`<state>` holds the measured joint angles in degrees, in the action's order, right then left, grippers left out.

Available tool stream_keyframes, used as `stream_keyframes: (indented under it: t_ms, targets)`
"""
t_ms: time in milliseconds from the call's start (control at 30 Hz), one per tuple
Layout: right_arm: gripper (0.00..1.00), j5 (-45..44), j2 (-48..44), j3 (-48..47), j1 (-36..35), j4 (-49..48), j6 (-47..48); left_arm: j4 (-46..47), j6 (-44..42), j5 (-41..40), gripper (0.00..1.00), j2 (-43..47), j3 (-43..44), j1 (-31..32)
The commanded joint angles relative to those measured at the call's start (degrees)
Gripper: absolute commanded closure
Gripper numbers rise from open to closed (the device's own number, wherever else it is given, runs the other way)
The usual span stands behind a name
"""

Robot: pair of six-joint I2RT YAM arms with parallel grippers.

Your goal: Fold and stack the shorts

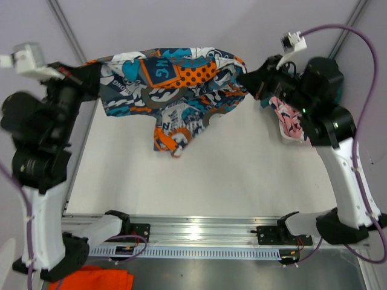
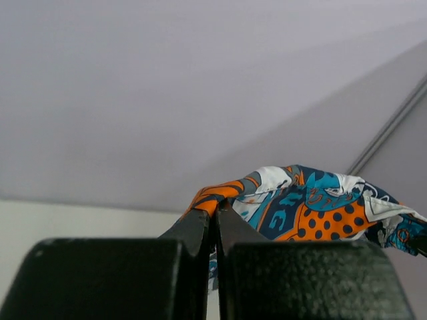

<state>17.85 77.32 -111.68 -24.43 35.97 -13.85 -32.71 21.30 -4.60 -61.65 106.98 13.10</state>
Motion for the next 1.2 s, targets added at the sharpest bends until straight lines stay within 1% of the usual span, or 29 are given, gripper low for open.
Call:
stream_keyframes:
  t_ms: [0, 33, 67, 100, 133, 200, 333, 433, 500, 600, 633, 700, 733, 767, 833, 867, 900, 933, 967, 1000, 1033, 1067, 1100, 1133, 1167]
  targets:
    - [1.0, -2.72, -12.78, 4.09, -7.28, -8.96, 7.15, 5.1, -2.14, 3.89, 1.0, 10.65, -3.33, -0.53]
    - [1.0, -3.6, -15.24, 5.49, -12.0, -9.94, 8.04, 6.59, -2.31, 4.07, 1.0, 15.98, -4.83, -0.53]
    - [1.0, -4.39, -19.53, 6.64, -13.88, -10.99, 8.74, 9.48, -2.58, 4.16, 1.0, 18.64, -6.33, -0.53]
    - [1.0, -5.36, -21.49, 8.65, -15.29, -12.31, 9.1, 10.46, -2.93, 4.16, 1.0, 20.93, -8.87, -0.53]
    - [1.0, -5.37, -23.16, 9.37, -16.17, -12.58, 8.84, 10.82, -3.1, 4.16, 1.0, 24.35, -8.98, -0.53]
    - [1.0, -4.67, -26.59, 9.38, -16.36, -11.98, 7.79, 9.95, -3.54, 4.16, 1.0, 25.96, -8.11, -0.53]
    - [1.0, -0.72, -29.59, 8.58, -13.46, -10.48, 3.32, 6.61, -3.28, 4.16, 1.0, 26.31, -1.27, -0.53]
    - [1.0, 2.71, -30.3, 8.06, -8.99, -8.72, 0.5, 6.43, -2.93, 5.92, 1.0, 26.58, -0.28, -0.8]
    - [1.0, 2.98, -29.77, 7.97, -5.64, -5.92, -0.74, 5.56, -2.84, 6.27, 1.0, 25.27, -0.1, -0.89]
    - [1.0, 1.06, -29.07, 12.61, -4.23, -5.46, -0.66, 6.86, -2.06, 6.71, 1.0, 24.21, -4.13, -0.89]
    - [1.0, 0.27, -29.07, 17.15, -4.31, -6.25, -0.57, 9.48, -1.88, 6.36, 1.0, 24.29, -8.32, -0.89]
    - [1.0, -2.89, -29.24, 22.27, -4.32, -10.27, -0.74, 12.22, -1.09, 6.1, 1.0, 24.21, -17.29, -0.89]
    - [1.0, -3.77, -28.46, 24.56, -4.32, -11.43, -0.83, 14.67, -0.82, 6.01, 1.0, 23.42, -19.33, -0.89]
    - [1.0, -4.74, -27.41, 27.88, -4.32, -13.18, -0.83, 16.17, -0.21, 5.66, 1.0, 22.89, -26.14, -0.89]
    - [1.0, -5.45, -24.17, 30.98, -4.23, -15.39, -1.18, 21.42, 0.32, 5.39, 1.0, 21.06, -30.75, -0.89]
    - [1.0, -5.71, -23.28, 35.0, -4.14, -18.97, -1.27, 23.02, 1.37, 4.96, 1.0, 20.35, -32.78, -0.89]
    - [1.0, -6.15, -22.48, 37.21, -4.14, -21.09, -1.53, 24.69, 1.99, 4.6, 1.0, 19.64, -39.76, -0.8]
    - [1.0, -6.59, -21.26, 39.58, -3.79, -25.46, -1.97, 28.28, 3.91, 2.6, 1.0, 18.94, -42.18, -0.8]
    - [1.0, -7.29, -20.46, 44.39, -3.7, -27.77, -2.41, 30.49, 5.06, -0.12, 1.0, 19.11, -50.38, -0.8]
    - [1.0, -7.73, -19.58, 46.62, -3.35, -30.05, -2.76, 33.38, 5.76, -1.28, 1.0, 19.2, -53.42, -0.8]
    - [1.0, -8.17, -18.36, 48.47, -2.39, -31.99, -3.9, 39.15, 6.29, -2.59, 1.0, 18.76, -58.5, -0.8]
    - [1.0, -8.27, -15.47, 50.14, -1.77, -36.1, -4.52, 40.43, 7.34, -6.96, 1.0, 17.71, -60.46, -0.8]
    - [1.0, -7.92, -13.53, 52.59, -0.98, -39.27, -5.48, 41.75, 7.7, -9.18, 1.0, 16.31, -63.27, -0.89]
    - [1.0, -7.83, -11.25, 53.05, 0.76, -42.61, -5.75, 42.11, 8.84, -11.29, 1.0, 12.55, -65.3, -0.8]
    - [1.0, -7.22, -5.66, 52.88, 1.57, -44.12, -6.1, 42.55, 9.28, -13.31, 1.0, 10.6, -66.01, -0.8]
